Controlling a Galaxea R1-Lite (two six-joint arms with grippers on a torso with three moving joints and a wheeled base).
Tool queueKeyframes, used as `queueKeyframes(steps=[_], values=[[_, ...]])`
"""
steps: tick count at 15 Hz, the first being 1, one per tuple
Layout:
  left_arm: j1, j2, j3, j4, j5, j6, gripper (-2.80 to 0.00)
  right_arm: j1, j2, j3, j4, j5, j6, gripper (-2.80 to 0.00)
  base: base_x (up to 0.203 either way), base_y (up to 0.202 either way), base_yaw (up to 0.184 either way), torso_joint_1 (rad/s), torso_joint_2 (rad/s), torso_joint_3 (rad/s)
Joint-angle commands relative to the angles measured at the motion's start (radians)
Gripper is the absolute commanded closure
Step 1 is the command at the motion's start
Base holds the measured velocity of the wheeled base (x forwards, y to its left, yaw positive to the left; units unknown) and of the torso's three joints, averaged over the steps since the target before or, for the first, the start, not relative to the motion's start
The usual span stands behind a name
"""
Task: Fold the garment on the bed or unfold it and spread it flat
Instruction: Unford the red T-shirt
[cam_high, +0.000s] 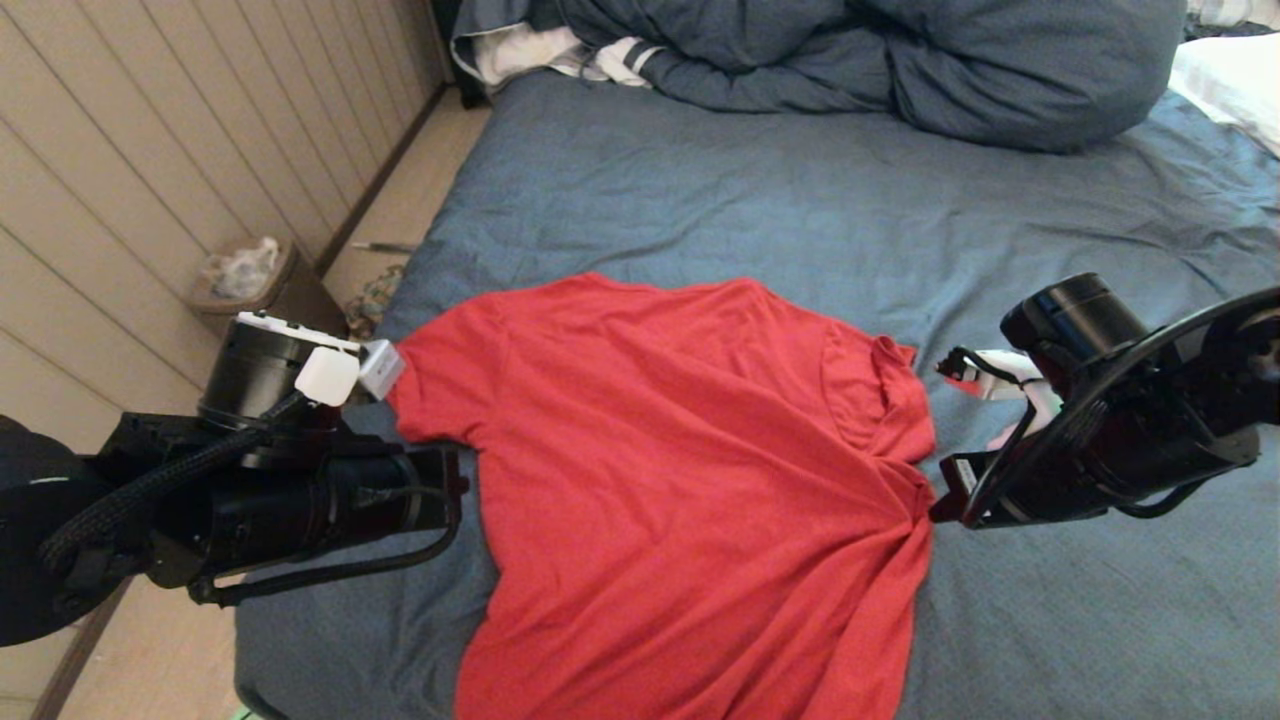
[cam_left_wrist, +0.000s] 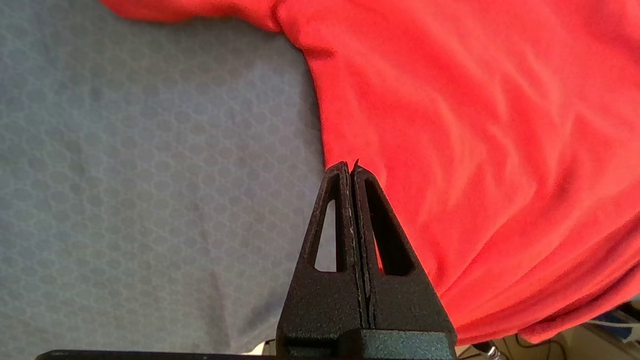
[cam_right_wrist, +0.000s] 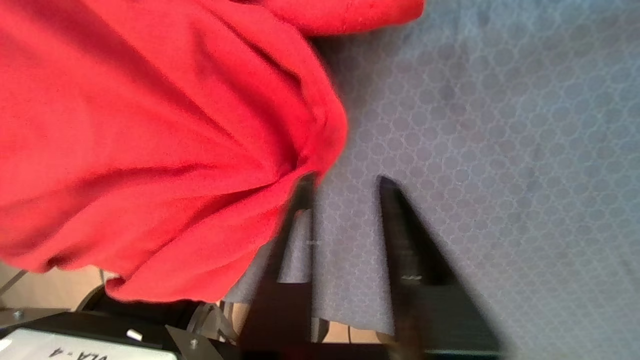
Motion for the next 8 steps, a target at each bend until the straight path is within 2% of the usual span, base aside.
queueKeyframes(steps=[1, 5, 8], values=[[0.013, -0.004, -0.009, -0.001, -0.002, -0.001, 0.00, 0.001, -0.011, 0.001, 0.002, 0.010, 0.001, -2.80, 0.000, 0.000, 0.000, 0.000, 0.00, 0.000], [0.018, -0.023, -0.008, 0.000, -0.001, 0.004, 0.00, -0.001, -0.058, -0.003, 0.004, 0.015, 0.003, -2.80, 0.000, 0.000, 0.000, 0.000, 0.00, 0.000], [0.018, -0.018, 0.007, 0.001, -0.001, 0.006, 0.00, 0.019, -0.168, 0.053, 0.014, 0.066, 0.010, -2.80, 0.000, 0.000, 0.000, 0.000, 0.00, 0.000]])
